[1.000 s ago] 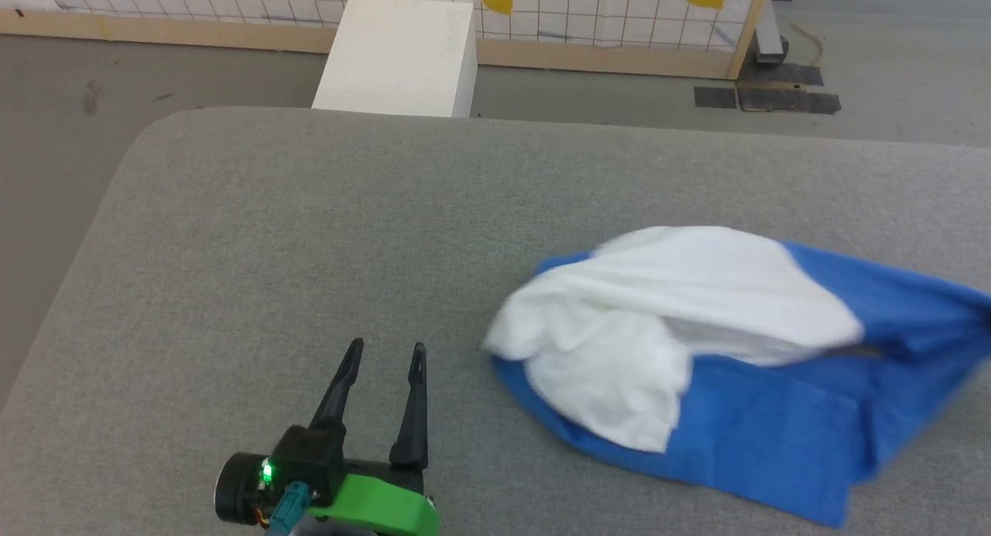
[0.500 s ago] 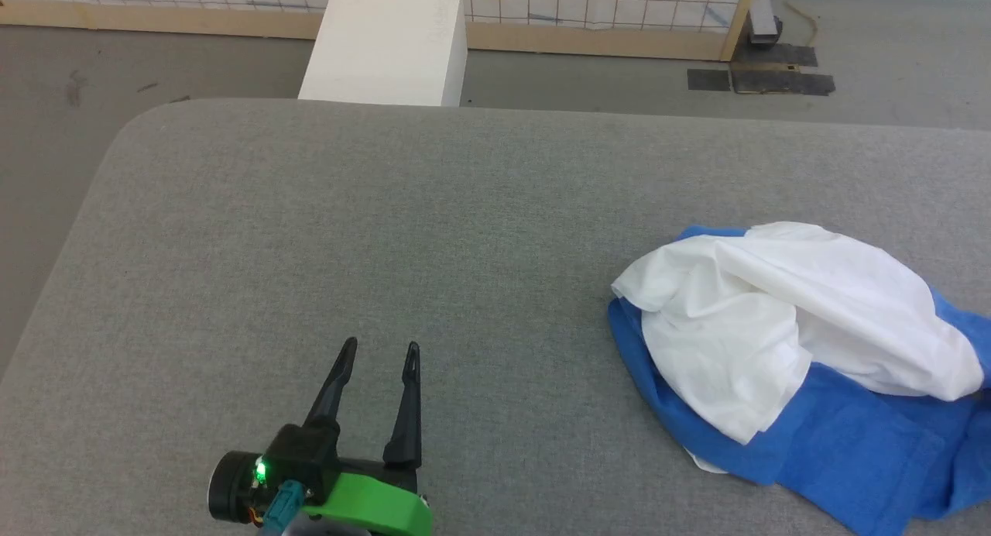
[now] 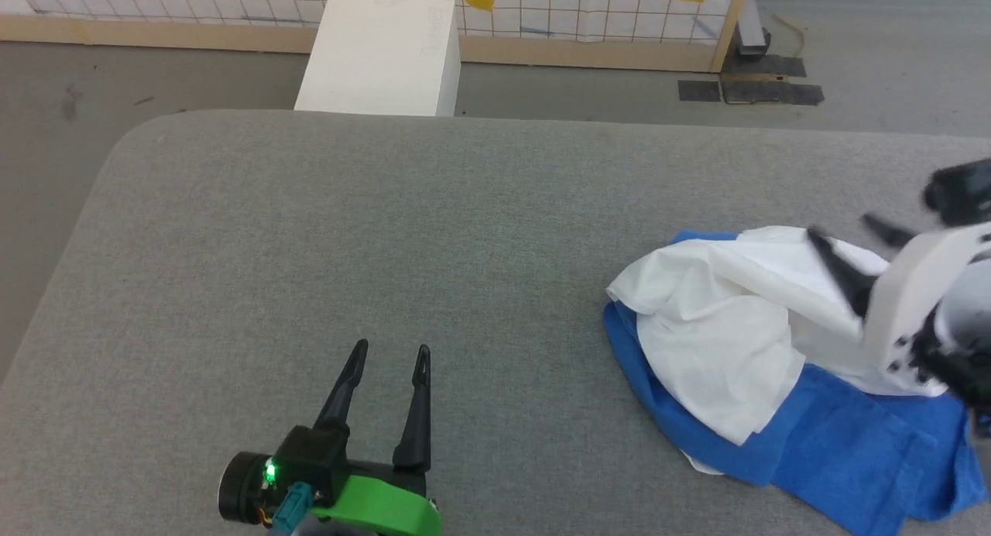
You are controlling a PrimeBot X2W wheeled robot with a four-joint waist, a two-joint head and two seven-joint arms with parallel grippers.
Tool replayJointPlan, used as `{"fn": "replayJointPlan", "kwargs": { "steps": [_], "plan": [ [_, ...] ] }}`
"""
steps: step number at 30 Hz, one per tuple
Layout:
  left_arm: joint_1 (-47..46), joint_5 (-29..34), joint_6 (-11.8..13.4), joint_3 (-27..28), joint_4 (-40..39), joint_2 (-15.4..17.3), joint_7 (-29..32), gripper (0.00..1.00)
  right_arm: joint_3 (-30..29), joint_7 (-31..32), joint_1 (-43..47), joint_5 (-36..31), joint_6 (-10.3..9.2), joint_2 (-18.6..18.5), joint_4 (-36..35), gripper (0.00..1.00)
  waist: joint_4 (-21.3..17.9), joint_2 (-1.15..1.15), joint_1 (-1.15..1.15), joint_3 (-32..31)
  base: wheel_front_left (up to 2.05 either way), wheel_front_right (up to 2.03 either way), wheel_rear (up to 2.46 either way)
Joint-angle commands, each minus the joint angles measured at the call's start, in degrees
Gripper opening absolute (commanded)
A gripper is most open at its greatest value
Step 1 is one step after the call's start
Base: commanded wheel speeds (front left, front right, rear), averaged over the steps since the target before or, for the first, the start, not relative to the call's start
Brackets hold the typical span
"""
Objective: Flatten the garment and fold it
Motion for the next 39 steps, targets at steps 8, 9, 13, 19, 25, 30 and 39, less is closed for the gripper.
{"fn": "replayJointPlan", "kwargs": {
  "steps": [8, 9, 13, 19, 25, 30, 39],
  "plan": [
    [-0.7, -0.3, -0.1, -0.1, 0.1, -0.1, -0.3, 1.00, 8.2, 14.5, 10.2, 3.9, -0.09, 1.1, -8.5, 1.00, 2.5, 0.00, 0.00, 0.5, 0.00, 0.00, 0.00],
    [-0.7, -0.3, 0.0, -0.2, 0.2, -0.1, -0.3, 1.00, 8.9, 15.0, 10.8, 3.4, -0.09, 0.9, -8.5, 1.00, 2.8, 0.00, 0.00, 0.6, 0.00, 0.00, 0.00],
    [-0.8, -0.6, 0.0, -0.5, 0.4, -0.1, -0.3, 1.00, 11.4, 12.8, 11.5, -0.7, -0.09, 1.0, -5.4, 1.00, 3.6, 0.00, 0.00, 0.6, 0.00, 0.00, 0.00],
    [-1.0, -1.0, 0.1, -1.1, 0.9, -0.1, -0.3, 1.00, 12.2, 4.7, 9.4, -7.1, -0.09, 4.9, 4.8, 0.00, 4.8, 0.00, 0.00, 0.0, 0.00, 0.00, 0.00],
    [-0.2, -0.8, 0.0, -1.0, 0.9, -0.1, -0.3, 1.00, 11.6, -0.6, 1.7, -6.3, -0.09, 6.9, 6.4, 0.00, 5.5, 0.00, 0.00, -1.1, 0.00, 0.00, 0.00],
    [0.3, -1.0, 0.1, -1.3, 0.6, -0.1, -0.3, 1.00, 11.5, -0.6, -8.1, -4.8, -0.09, 7.2, 5.4, 0.00, 6.2, 0.00, 0.00, -0.8, 0.00, 0.00, 0.00],
    [-2.9, -2.6, 0.4, -3.9, 0.1, -0.1, -0.3, 1.00, 13.6, 1.9, -24.0, -7.1, -0.09, 10.6, 17.0, 0.00, 8.7, 0.00, 0.00, 5.3, 0.00, 0.00, 0.00]
  ]
}}
